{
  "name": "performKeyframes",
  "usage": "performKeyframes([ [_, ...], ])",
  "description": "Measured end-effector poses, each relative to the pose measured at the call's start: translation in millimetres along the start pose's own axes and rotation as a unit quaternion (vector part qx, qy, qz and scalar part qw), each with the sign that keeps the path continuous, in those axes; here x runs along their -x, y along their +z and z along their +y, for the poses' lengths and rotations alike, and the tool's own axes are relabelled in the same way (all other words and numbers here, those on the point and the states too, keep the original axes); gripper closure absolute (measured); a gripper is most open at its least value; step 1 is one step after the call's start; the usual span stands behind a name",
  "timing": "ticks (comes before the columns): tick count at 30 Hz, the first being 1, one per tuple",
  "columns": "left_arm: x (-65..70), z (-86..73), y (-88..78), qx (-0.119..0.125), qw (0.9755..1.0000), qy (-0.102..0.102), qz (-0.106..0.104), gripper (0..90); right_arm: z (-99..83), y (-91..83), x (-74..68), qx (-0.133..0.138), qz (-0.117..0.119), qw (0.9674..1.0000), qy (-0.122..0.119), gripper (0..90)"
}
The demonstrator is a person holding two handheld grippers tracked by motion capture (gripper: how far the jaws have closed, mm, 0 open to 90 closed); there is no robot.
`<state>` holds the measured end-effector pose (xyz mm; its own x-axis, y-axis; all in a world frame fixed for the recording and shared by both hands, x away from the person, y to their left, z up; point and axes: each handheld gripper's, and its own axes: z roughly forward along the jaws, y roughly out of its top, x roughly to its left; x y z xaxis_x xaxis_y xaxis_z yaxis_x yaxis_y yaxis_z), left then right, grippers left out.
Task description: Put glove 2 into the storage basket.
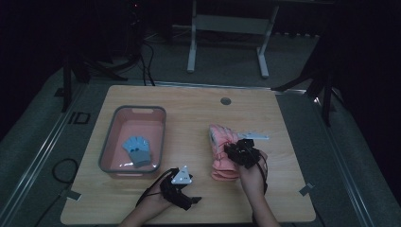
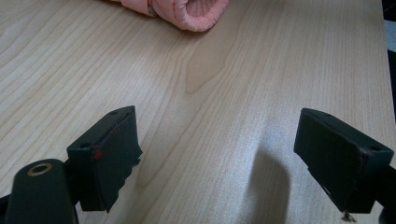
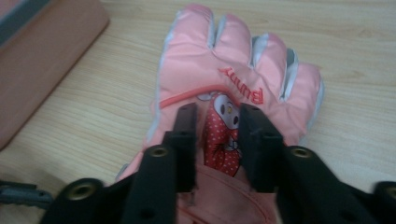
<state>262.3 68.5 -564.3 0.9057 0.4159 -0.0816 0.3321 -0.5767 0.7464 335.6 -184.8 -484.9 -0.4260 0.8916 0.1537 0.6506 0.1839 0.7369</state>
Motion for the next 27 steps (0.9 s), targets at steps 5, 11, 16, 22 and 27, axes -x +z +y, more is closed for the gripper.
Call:
performKeyframes([
  [5,-0.3,0.5,-0.9,0.0,1.0,-0.001,0.002,14.3,5.5,-15.6,3.2,0.019,0.01,0.9997,-0.014,45.9],
  [11,1.7,4.9,-5.5,0.007,0.9999,-0.01,-0.001,14.3,11.8,-31.8,15.2,0.029,0.049,0.9976,-0.039,22.0],
  [16,6.8,16.0,-11.2,0.01,0.9998,-0.018,0.003,14.3,10.4,-37.9,30.1,0.017,0.062,0.9957,-0.066,13.5],
  [22,13.1,41.2,-22.8,-0.002,0.9996,-0.027,0.007,14.3,-0.7,-36.7,50.3,0.002,0.04,0.9905,-0.132,13.8],
  [27,15.6,64.7,-31.1,0.007,0.9996,-0.024,0.012,14.3,-8.3,-40.1,62.5,-0.018,0.039,0.9926,-0.113,13.8],
])
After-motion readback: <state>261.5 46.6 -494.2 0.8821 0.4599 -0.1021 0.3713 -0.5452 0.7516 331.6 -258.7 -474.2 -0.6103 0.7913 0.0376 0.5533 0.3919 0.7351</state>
